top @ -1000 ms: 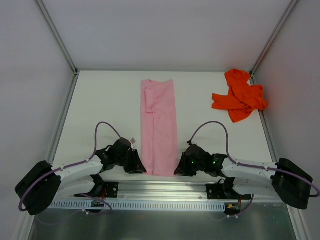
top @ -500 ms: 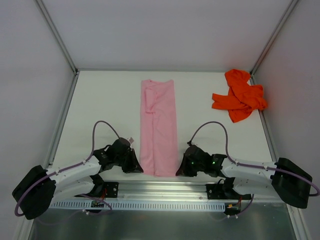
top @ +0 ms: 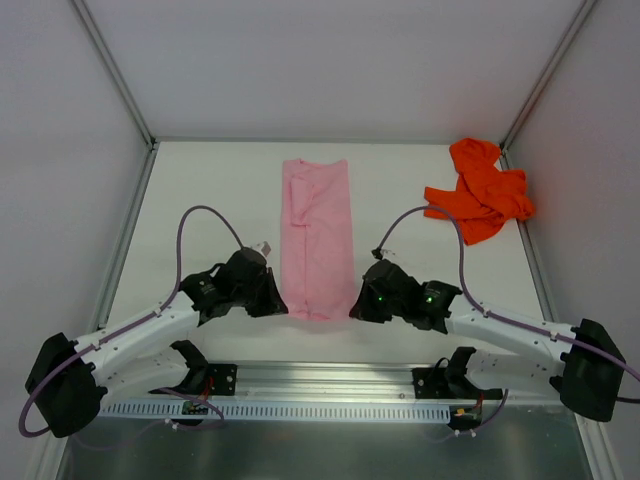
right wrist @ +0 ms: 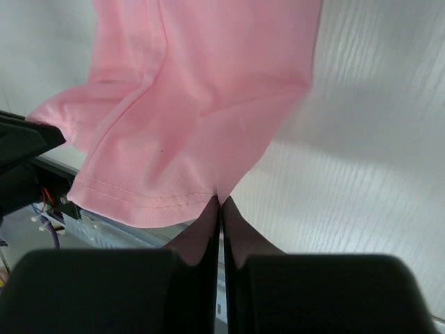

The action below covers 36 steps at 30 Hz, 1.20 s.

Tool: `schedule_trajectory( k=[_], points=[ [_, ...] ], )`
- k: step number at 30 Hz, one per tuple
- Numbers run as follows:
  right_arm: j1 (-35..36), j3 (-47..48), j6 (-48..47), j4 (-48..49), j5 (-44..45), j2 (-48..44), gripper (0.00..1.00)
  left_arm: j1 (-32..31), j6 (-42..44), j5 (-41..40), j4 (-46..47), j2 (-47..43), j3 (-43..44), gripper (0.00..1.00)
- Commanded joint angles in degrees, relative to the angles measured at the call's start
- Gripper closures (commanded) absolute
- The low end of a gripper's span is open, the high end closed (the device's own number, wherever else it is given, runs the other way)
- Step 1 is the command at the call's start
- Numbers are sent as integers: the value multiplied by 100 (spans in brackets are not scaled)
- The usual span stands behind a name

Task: Fold and stack the t-shirts
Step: Fold the folded rectangular tshirt in 1/3 of the way

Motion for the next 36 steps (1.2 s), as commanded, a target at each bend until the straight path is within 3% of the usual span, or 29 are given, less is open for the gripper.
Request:
schedule_trajectory(
  k=[1, 6, 16, 24, 36],
  points=[
    [-380, 435, -482, -328, 273, 16, 99, -55, 400, -770, -504, 18, 640, 100],
    [-1092, 909, -1010, -214, -210, 349, 99, 103, 866, -1089, -725, 201, 1405, 100],
    [-1900, 2314, -1968, -74, -1002, 1807, 99, 1412, 1603, -245, -171, 1255, 2187, 100],
    [-2323, 3247, -2233, -30, -1433, 2775, 99, 1624, 1991, 106, 39, 2643, 3154, 100],
    [-2806, 4601, -2558, -188, -2084, 4085, 99, 2212, 2167, 185, 110, 3700, 4016, 100]
  ],
)
